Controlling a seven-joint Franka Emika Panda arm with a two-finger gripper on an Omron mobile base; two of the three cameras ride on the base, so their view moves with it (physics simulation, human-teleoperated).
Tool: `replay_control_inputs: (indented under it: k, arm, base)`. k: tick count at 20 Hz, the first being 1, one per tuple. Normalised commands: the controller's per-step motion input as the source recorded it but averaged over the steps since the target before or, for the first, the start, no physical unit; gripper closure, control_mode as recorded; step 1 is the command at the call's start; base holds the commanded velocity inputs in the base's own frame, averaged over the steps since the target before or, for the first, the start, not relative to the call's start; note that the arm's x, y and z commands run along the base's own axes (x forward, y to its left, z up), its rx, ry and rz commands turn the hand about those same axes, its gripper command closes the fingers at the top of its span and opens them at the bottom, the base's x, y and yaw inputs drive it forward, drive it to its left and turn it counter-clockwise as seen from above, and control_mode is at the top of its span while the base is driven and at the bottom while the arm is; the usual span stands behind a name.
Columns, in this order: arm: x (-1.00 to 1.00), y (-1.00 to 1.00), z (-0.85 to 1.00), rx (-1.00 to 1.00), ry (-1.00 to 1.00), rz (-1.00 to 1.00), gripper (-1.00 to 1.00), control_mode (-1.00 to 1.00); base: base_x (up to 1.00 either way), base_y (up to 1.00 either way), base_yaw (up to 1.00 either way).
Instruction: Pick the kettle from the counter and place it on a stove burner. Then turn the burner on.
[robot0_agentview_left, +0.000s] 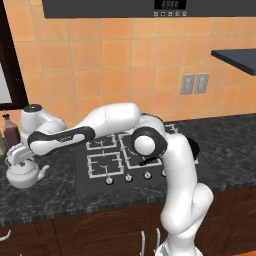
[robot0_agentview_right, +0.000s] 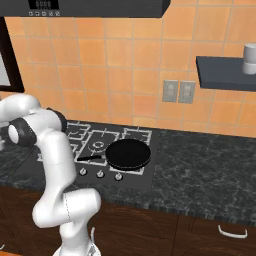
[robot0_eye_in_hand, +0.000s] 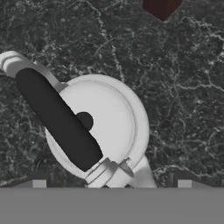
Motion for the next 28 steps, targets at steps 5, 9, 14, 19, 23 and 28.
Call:
replay_control_inputs:
  k: [5,9,14,19,23,28]
  arm:
    - [0.35,0.00,0.00,0.14,0.00,0.00,-1.00,-1.00]
    - [0.00,0.02,-0.01,0.03,0.01,0.01,-1.00,-1.00]
    - [-0.04,0.06,0.00,0.00,0.00,0.03,-1.00,-1.00]
    - [0.01,0.00,0.00,0.00,0.03,0.04,-1.00,-1.00]
    - [0.01,0.06,0.02,0.00,0.02,0.06,-1.00,-1.00]
    - [0.00,0.01,0.01,0.00,0.00,0.05,-1.00,-1.00]
  base:
    - [0.00,0.00,0.00]
    - [0.00,0.00,0.00]
    - [0.00,0.00,0.00]
    - [0.00,0.00,0.00]
    - [0.00,0.00,0.00]
    - [0.00,0.00,0.00]
